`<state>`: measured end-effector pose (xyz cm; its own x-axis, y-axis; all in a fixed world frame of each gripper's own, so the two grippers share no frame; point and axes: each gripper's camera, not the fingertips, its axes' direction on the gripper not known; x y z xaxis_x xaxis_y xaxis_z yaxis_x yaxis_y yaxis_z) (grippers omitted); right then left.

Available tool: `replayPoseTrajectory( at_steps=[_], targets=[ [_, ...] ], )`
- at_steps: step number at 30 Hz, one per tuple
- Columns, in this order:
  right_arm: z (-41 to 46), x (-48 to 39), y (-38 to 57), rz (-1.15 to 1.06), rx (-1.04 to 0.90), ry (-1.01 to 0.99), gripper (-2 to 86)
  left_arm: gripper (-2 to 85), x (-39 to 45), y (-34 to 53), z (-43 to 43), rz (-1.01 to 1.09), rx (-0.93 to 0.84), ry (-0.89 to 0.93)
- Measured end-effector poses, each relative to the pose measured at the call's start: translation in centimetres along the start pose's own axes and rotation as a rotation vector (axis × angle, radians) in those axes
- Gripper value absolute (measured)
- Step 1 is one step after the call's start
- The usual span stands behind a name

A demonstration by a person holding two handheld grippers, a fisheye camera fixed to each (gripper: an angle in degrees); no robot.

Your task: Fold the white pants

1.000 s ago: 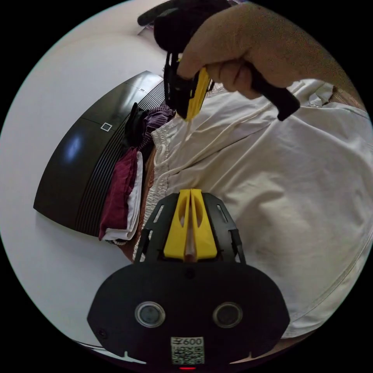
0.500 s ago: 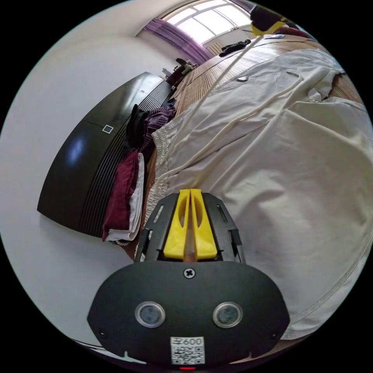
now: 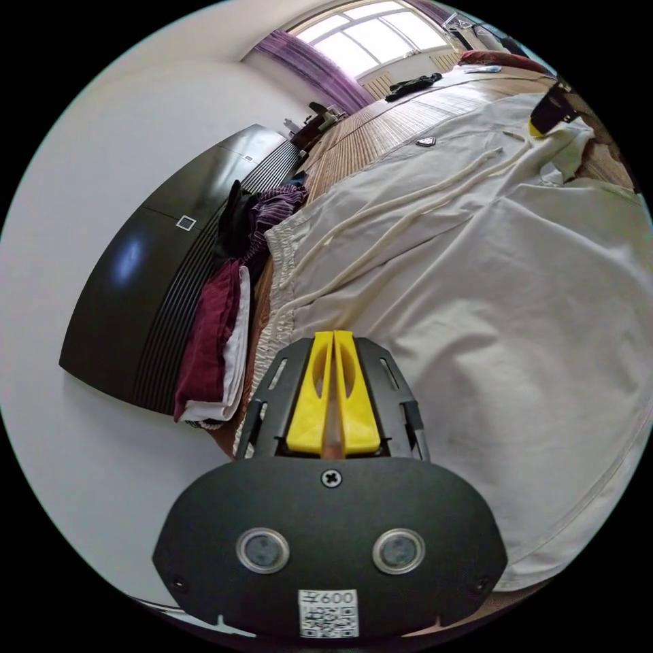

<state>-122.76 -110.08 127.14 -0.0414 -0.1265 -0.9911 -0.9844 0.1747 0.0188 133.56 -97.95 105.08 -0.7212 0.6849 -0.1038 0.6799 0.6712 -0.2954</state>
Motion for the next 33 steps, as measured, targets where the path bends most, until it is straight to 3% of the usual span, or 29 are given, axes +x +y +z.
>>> replayPoseTrajectory(
  at_steps=[6, 11, 17, 21, 24, 29, 33],
  targets=[
    [-1.6, 0.0, -3.0, 0.088, 0.017, -0.162, -0.8, 0.6, 2.9, -0.5, 0.3, 0.015, -0.001, -0.023],
    [-0.4, -4.3, -4.2, -0.068, -0.063, -0.004, -0.8, 0.6, 4.4, -1.0, 0.5, 0.007, -0.006, 0.000],
    [-4.8, -1.0, -2.8, -0.078, -0.105, 0.196, -0.8, 0.6, 6.3, -2.2, 1.0, -0.020, -0.037, 0.010],
    [-12.1, 4.9, 3.4, -0.014, -0.062, 0.292, -0.8, 0.6, 7.7, -2.9, 1.1, -0.026, -0.055, 0.000],
    [-20.2, 9.7, 10.3, 0.049, 0.049, 0.258, -0.8, 0.8, 8.9, -3.4, 0.8, -0.024, -0.075, -0.034],
    [-32.4, 15.3, 22.5, 0.148, 0.115, 0.273, -0.8, 0.9, 12.1, -2.7, 0.9, 0.023, -0.128, -0.242],
    [-38.1, 17.0, 31.7, 0.170, 0.127, 0.249, -0.8, 0.9, 14.2, 0.2, 0.9, -0.044, -0.047, -0.339]
  ],
)
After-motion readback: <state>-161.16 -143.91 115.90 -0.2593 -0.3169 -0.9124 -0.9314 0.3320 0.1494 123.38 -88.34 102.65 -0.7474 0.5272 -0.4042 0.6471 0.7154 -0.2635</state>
